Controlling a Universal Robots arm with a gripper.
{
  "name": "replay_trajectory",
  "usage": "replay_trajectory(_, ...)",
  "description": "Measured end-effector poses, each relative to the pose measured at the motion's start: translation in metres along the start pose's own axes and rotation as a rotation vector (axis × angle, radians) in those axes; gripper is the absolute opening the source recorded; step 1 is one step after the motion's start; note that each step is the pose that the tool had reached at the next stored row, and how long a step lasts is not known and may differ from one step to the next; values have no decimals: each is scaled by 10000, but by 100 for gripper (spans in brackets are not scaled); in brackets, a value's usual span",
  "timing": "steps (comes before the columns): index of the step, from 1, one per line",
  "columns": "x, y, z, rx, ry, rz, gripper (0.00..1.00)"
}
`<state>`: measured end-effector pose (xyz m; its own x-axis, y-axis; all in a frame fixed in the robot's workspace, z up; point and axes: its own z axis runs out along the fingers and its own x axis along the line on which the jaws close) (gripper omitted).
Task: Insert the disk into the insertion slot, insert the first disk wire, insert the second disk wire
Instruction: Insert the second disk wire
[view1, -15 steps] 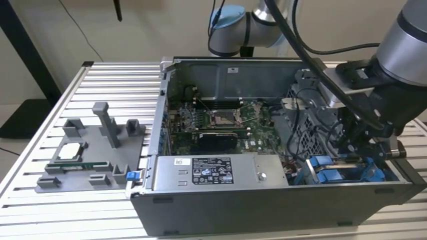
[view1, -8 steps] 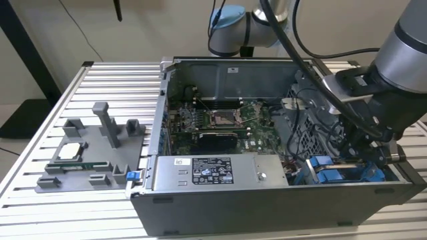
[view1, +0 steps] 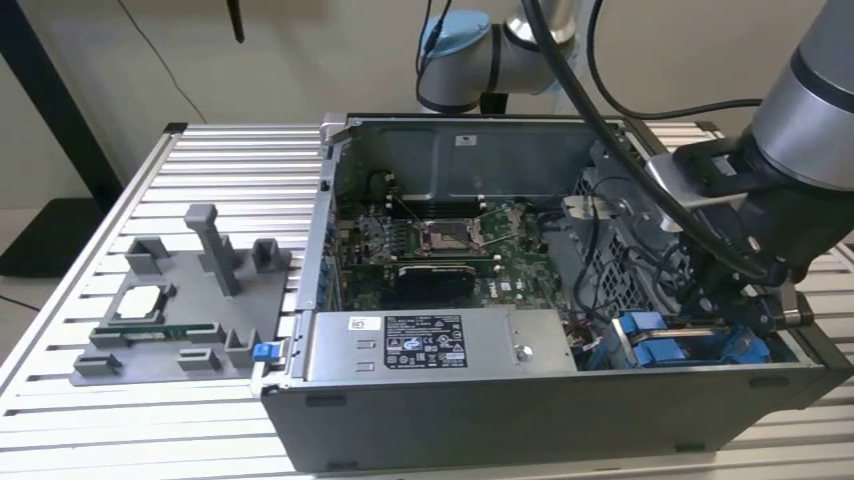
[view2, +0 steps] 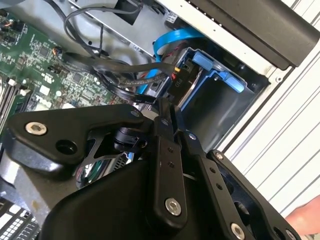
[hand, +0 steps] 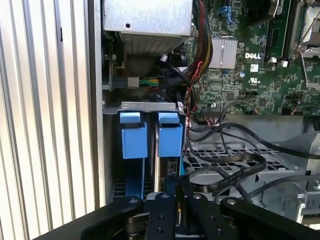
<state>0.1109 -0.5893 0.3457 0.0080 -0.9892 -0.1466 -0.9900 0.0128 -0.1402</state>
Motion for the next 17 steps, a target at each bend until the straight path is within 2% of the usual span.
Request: replay_trajectory(17, 8, -20, 49, 7, 10, 44, 0)
